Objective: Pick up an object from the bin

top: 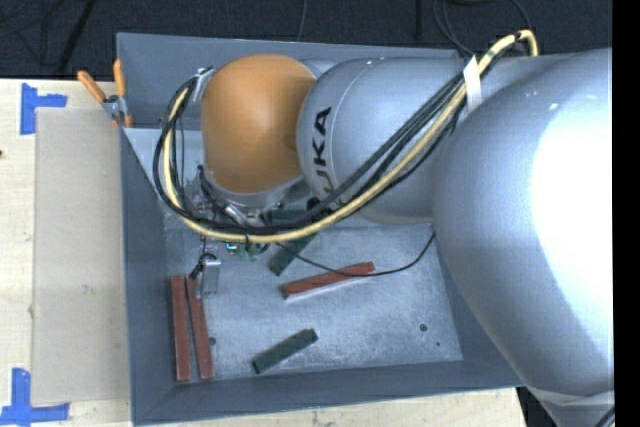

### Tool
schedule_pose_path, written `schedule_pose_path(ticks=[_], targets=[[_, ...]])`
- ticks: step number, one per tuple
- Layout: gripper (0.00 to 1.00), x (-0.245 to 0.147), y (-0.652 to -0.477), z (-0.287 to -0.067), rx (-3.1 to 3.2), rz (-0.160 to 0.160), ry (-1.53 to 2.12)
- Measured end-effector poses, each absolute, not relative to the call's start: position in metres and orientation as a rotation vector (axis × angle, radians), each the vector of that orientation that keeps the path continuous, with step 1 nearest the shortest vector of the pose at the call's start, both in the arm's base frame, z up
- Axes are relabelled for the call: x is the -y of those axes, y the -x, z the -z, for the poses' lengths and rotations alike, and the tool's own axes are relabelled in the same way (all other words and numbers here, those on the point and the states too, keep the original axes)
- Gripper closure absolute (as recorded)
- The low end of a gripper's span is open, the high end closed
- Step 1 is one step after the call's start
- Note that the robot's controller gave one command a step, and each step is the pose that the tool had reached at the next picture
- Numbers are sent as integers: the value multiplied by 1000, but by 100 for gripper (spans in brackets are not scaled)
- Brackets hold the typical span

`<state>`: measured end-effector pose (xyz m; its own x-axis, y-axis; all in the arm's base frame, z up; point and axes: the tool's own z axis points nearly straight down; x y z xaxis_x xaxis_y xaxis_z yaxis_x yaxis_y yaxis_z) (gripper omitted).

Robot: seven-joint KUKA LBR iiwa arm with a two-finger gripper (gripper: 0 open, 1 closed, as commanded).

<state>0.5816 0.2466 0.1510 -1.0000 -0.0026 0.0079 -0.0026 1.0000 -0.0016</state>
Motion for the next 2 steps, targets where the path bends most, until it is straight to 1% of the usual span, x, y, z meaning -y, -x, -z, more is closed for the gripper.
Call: schedule_pose_path(ticks=[1, 2], targets=[[0, -205, -508, -172, 3134, -5, 82], [0, -163, -493, -160, 3120, -4, 332]])
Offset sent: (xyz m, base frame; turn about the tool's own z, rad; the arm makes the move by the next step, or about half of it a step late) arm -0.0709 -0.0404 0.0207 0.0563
